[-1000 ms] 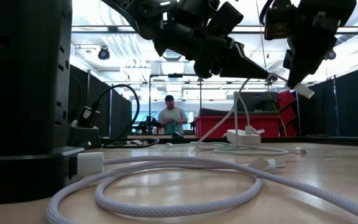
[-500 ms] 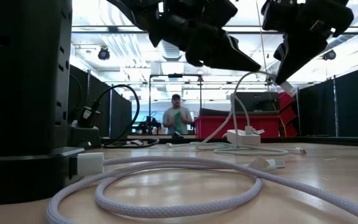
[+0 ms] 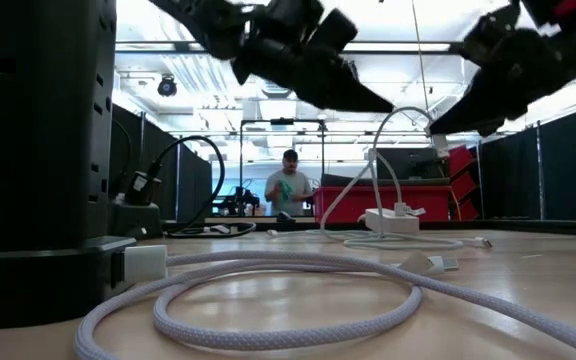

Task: Insert USB
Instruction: Insert the white charger cable into the white outlet extension

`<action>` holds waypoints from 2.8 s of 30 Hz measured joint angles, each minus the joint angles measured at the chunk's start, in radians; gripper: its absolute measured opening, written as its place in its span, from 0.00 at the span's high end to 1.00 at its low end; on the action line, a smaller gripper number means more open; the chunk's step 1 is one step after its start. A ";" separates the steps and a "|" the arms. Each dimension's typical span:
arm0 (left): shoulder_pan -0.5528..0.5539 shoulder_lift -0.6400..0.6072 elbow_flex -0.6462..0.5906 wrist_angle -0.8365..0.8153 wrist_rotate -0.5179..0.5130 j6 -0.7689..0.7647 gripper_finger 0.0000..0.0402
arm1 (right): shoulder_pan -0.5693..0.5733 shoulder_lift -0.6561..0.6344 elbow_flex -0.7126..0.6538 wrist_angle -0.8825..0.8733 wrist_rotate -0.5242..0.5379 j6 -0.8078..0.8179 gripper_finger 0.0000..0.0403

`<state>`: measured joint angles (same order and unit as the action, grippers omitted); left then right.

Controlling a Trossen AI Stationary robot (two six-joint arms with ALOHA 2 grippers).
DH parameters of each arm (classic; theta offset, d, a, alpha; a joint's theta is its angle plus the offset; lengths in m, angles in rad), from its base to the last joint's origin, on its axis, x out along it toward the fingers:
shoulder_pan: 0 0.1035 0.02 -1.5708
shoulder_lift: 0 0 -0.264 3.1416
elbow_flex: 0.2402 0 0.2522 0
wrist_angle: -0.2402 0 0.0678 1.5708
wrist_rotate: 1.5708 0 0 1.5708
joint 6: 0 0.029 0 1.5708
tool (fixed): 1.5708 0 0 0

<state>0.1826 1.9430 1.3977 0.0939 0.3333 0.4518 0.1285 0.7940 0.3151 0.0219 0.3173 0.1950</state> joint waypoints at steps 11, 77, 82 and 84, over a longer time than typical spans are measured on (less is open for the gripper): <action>0.051 0.050 -0.101 0.264 -0.208 -0.096 0.84 | -0.282 -0.027 -0.203 0.340 -0.151 -0.205 1.00; 0.133 0.408 0.060 0.280 -0.193 -0.023 0.92 | -0.603 0.706 -0.145 0.963 -0.578 -0.482 1.00; 0.133 0.408 0.060 0.280 -0.193 -0.023 0.92 | -0.602 0.705 -0.145 0.958 -0.587 -0.434 1.00; 0.133 0.408 0.060 0.280 -0.193 -0.023 0.92 | -0.602 0.705 -0.147 0.958 -0.587 -0.423 1.00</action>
<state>0.3157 2.3512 1.4582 0.3740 0.1407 0.4290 -0.4736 1.4994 0.1685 0.9802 -0.2699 -0.2281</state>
